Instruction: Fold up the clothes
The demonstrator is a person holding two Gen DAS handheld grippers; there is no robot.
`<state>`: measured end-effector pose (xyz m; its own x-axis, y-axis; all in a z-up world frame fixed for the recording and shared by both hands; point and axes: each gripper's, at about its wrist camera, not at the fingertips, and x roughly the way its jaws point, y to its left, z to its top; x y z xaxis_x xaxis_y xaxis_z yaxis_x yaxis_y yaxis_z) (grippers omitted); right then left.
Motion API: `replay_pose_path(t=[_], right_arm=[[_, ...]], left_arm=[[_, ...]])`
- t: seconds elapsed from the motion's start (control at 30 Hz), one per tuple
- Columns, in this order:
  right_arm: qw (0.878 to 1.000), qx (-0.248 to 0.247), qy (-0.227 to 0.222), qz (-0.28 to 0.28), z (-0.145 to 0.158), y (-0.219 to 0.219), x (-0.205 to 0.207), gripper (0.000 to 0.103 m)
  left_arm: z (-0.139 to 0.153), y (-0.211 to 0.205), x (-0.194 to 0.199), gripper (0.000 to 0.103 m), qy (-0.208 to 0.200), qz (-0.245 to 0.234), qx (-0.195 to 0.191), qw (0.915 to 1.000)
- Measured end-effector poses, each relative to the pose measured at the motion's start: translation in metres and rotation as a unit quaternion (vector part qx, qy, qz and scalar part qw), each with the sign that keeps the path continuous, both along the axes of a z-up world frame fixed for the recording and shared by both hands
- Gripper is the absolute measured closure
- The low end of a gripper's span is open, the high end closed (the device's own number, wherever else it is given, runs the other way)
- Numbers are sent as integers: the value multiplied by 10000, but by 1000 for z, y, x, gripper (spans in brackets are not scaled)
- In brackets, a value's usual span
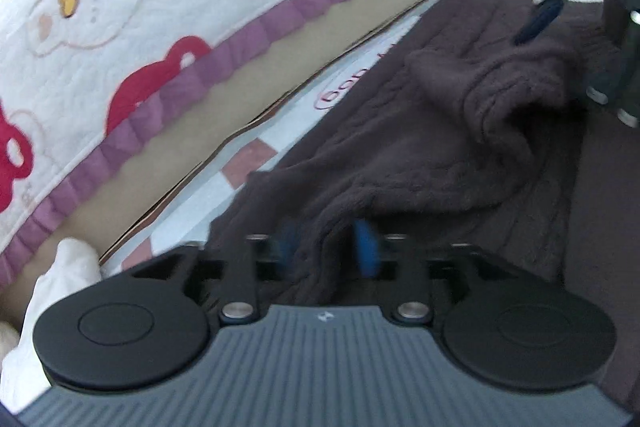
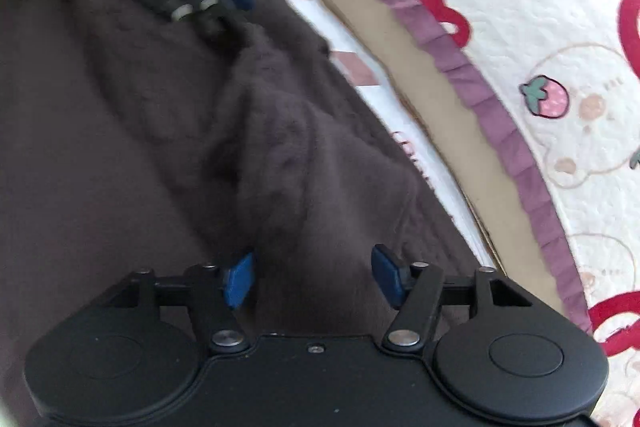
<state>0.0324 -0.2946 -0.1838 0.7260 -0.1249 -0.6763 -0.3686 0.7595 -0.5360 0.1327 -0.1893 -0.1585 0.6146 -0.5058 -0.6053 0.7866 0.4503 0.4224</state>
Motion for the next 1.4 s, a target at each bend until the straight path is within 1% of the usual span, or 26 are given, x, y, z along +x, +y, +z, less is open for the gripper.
replay_pose_path(t=[0.03, 0.1, 0.17, 0.2, 0.23, 0.27, 0.33, 0.4, 0.5, 0.53, 0.57, 0.6, 0.67, 0.7, 0.73, 0.77, 0.83, 0.87, 0.9, 0.93, 1.0, 1.07, 1.13, 1.23, 1.27, 1.4], right_arm=[[9994, 267, -127, -169, 6, -6, 4, 87], [9931, 976, -376, -534, 29, -22, 6, 88], [9793, 1726, -593, -871, 56, -40, 7, 88], [9703, 2126, -637, -963, 74, -50, 4, 88], [9619, 2448, -665, -1018, 91, -60, 0, 88], [9525, 2766, -692, -1073, 107, -70, -3, 88], [9364, 3212, -828, -1145, 140, -88, -11, 88], [9210, 3589, -991, -1141, 172, -105, -15, 88], [9082, 4026, -810, -805, 209, -120, -1, 88], [8948, 4348, -599, -815, 215, -127, 10, 88], [8699, 4840, -239, -914, 217, -138, 26, 88], [8357, 5379, 191, -1091, 216, -151, 44, 88], [7577, 6256, 969, -1584, 203, -178, 84, 87], [7330, 6461, 1253, -1719, 195, -189, 107, 87], [7320, 6420, 1306, -1867, 187, -197, 127, 86], [7532, 6140, 1221, -2017, 179, -201, 148, 79], [8380, 4915, 630, -2286, 162, -201, 183, 71], [8727, 4216, 286, -2443, 152, -198, 196, 67], [8946, 3619, 36, -2621, 139, -195, 205, 67], [9031, 3260, -103, -2794, 126, -194, 209, 67], [8977, 3366, -41, -2842, 104, -191, 205, 67], [8911, 3638, 169, -2709, 86, -182, 196, 63], [8893, 3745, 336, -2602, 70, -171, 189, 60], [9007, 3490, 364, -2560, 55, -152, 185, 60], [8976, 3557, 451, -2564, 52, -148, 183, 60], [8820, 3957, 734, -2452, 48, -128, 168, 60]], left_arm=[[-4, -6, 2, 49, 10, 29, 154, 9999], [-12, -17, 6, 49, 10, 107, 426, 9990], [-17, -22, 10, 49, -49, 261, 478, 9985], [-16, -22, 14, 71, 50, 437, 458, 9980], [-15, -21, 19, 98, 177, 606, 442, 9970], [-9, -20, 23, 97, 426, 718, 443, 9955], [9, -17, 20, 97, 271, 697, 358, 9966], [35, -12, 22, 97, 202, 697, 87, 9973], [75, 5, 39, 97, 376, 875, -498, 9942], [88, 12, 46, 97, 480, 964, -715, 9916], [96, 20, 58, 97, 638, 1089, -916, 9878], [105, 28, 70, 97, 808, 1218, -1117, 9829], [113, 44, 102, 97, 1135, 1550, -1422, 9710], [112, 48, 118, 97, 1180, 1748, -1452, 9667], [110, 51, 134, 96, 1214, 1945, -1468, 9622], [104, 50, 150, 93, 1182, 2155, -1398, 9592], [94, 45, 172, 82, 1001, 2569, -1291, 9525], [90, 44, 179, 82, 910, 2747, -1269, 9488], [86, 43, 187, 79, 819, 2924, -1246, 9446], [82, 42, 193, 67, 743, 3086, -1251, 9400], [81, 56, 189, 55, 820, 3073, -1599, 9345], [79, 73, 176, 55, 899, 2865, -1737, 9379], [72, 86, 175, 55, 920, 2819, -1512, 9430], [59, 114, 159, 55, 873, 2977, -1026, 9451], [54, 124, 156, 55, 894, 3033, -931, 9441], [43, 170, 136, 55, 1236, 3347, -1194, 9265]])
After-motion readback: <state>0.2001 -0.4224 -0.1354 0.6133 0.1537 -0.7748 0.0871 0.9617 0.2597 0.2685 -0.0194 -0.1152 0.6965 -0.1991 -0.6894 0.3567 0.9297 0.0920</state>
